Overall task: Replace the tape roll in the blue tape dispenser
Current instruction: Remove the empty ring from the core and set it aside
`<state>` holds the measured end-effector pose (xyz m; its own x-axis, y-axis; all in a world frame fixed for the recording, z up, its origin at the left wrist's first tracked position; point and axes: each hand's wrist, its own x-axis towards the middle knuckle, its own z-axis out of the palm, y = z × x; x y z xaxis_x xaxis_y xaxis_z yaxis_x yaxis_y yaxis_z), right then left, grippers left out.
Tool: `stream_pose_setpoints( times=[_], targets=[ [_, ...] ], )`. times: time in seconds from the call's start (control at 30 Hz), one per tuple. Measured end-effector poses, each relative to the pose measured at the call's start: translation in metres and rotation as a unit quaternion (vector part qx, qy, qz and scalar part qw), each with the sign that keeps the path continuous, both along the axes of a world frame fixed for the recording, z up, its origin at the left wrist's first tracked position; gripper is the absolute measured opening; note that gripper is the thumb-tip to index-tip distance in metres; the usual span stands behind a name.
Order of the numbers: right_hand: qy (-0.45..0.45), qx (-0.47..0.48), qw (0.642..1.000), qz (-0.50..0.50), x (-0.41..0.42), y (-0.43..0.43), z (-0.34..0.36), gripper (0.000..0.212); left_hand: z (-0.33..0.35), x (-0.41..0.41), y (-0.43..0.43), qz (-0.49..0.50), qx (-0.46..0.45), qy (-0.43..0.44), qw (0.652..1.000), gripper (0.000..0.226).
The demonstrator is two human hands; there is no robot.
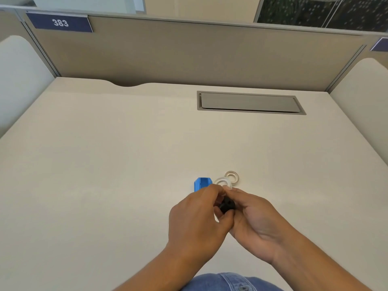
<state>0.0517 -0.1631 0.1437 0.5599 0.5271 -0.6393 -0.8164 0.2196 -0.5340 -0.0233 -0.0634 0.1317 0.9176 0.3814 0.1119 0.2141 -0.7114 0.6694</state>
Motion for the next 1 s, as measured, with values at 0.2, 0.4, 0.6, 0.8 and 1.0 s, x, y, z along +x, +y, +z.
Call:
stream_pose_setpoints(
  times=[0.2, 0.4, 0.6, 0.8, 1.0],
  targets=[
    [-0.005, 0.011, 1.000, 0.004, 0.006, 0.005, 0.000, 0.018, -0.005, 0.008, 0.003, 0.027, -0.067, -0.034, 0.997, 0.037],
    [-0.010, 0.002, 1.000, -0.006, 0.019, 0.010, -0.003, 0.014, -0.012, 0.021, 0.008, 0.051, -0.153, -0.071, 0.984, 0.033],
    [-0.084, -0.039, 0.996, -0.003, 0.039, 0.011, -0.028, 0.009, -0.017, 0.032, 0.019, 0.061, -0.292, -0.068, 0.952, 0.030],
    [-0.398, -0.408, 0.809, 0.142, 0.069, -0.007, -0.067, 0.020, -0.024, 0.041, 0.039, 0.102, -0.410, -0.024, 0.906, 0.027],
    [-0.468, -0.471, 0.706, 0.248, 0.081, -0.024, -0.097, 0.036, -0.033, 0.046, 0.050, 0.151, -0.454, -0.003, 0.878, 0.024]
  ],
)
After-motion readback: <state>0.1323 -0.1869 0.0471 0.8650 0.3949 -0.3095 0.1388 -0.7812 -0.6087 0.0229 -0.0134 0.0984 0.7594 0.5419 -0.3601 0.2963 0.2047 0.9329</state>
